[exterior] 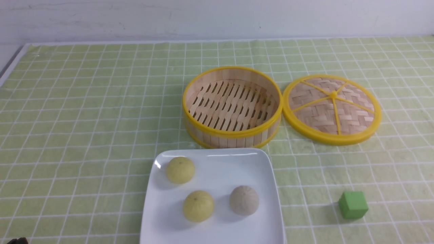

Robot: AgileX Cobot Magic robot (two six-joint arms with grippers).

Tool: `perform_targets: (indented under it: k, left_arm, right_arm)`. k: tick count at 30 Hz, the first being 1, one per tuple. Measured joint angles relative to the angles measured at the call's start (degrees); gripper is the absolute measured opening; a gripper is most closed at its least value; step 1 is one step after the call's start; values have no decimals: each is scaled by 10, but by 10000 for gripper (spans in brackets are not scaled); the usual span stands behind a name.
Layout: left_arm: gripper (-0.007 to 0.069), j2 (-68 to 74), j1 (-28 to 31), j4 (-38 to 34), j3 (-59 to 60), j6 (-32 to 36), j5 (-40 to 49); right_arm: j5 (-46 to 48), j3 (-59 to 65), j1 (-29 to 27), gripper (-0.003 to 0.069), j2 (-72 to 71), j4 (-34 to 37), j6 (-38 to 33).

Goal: Put the steamed buns into the plate on the green tablecloth.

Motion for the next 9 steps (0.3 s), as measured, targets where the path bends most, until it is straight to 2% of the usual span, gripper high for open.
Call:
perform_targets:
  k: [9]
  left_arm:
    - [88,0,0,0,0,0,0]
  right_arm:
    - [0,0,0,237,0,0,0]
